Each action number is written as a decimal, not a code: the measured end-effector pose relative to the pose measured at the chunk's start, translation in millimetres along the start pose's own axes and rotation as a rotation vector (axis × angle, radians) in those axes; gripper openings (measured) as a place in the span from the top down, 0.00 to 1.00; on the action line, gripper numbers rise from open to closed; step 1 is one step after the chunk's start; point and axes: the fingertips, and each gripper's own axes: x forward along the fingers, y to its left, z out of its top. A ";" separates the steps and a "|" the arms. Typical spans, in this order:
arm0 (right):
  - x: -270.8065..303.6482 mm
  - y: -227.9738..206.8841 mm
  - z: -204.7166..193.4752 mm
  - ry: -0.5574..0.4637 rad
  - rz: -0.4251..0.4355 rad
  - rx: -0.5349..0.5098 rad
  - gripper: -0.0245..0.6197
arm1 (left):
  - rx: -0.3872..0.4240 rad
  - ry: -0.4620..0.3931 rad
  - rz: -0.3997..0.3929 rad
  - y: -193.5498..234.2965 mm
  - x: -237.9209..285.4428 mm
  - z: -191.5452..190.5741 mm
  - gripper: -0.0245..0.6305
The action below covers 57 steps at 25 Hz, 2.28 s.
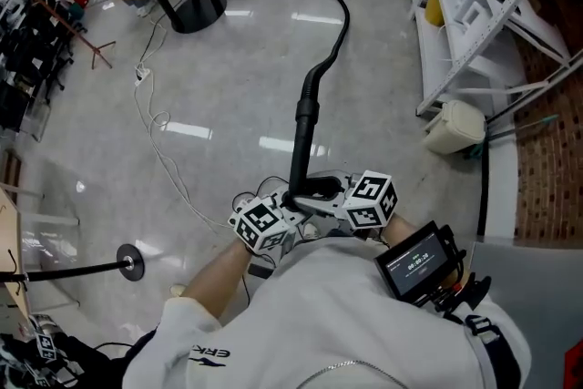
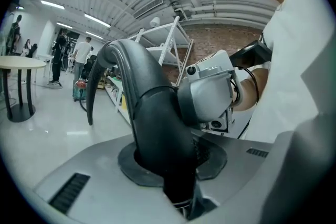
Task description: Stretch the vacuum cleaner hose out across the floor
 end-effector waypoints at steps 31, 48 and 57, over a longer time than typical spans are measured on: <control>-125.1 -72.6 -23.9 -0.065 -0.530 -0.042 0.96 | -0.110 0.030 0.211 -20.7 54.8 -2.1 0.89; -221.3 -105.9 -21.0 -0.220 -0.866 0.005 0.96 | -0.110 0.031 0.247 -4.6 51.2 30.4 0.89; -219.9 -108.3 -24.3 -0.207 -0.870 0.018 0.96 | -0.114 0.033 0.238 -5.0 55.9 31.4 0.89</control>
